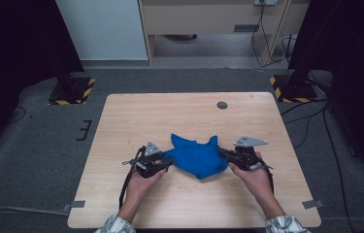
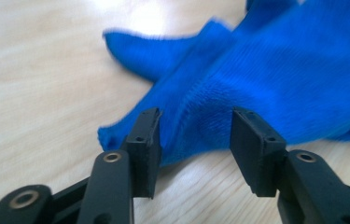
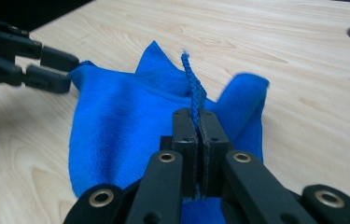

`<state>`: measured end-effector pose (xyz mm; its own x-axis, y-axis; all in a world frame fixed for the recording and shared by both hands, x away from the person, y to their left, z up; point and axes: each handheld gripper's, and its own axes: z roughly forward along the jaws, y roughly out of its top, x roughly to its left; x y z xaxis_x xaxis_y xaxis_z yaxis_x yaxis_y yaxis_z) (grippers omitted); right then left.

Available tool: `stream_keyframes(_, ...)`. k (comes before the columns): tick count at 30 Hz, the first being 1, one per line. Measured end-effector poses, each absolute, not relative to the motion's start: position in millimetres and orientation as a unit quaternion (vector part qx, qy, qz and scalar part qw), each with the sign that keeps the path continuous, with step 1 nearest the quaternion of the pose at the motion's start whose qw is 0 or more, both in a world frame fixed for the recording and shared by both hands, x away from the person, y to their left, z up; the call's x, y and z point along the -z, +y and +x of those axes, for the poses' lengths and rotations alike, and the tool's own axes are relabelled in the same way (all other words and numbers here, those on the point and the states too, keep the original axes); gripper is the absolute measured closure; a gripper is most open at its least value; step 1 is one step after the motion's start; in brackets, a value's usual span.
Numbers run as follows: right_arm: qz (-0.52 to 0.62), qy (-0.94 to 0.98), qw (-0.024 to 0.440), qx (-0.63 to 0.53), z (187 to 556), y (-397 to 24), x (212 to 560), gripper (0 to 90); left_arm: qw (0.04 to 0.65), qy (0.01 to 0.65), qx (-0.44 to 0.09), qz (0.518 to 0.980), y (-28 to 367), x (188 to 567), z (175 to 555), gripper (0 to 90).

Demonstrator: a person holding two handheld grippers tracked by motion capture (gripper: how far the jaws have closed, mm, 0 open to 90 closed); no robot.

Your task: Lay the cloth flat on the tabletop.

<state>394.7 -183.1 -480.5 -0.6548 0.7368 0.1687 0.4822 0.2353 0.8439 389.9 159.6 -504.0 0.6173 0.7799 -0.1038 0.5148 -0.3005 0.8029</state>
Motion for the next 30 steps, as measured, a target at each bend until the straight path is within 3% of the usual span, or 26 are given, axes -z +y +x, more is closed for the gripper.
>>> stream_keyframes(13,0.442,0.75,0.135,-0.474,387.0,-221.2,508.5,87.1,0.442,0.442,-0.171,0.761,187.1,502.0,396.9,53.1)
stream_keyframes(23,0.455,0.762,0.133,-0.441,389.7,-225.7,520.9,86.3,0.416,0.438,-0.163,0.78,170.0,520.0,424.1,32.5)
stream_keyframes(30,0.471,0.76,0.134,-0.428,390.2,-232.0,524.8,83.4,0.412,0.442,-0.13,0.786,160.2,531.9,438.8,26.9)
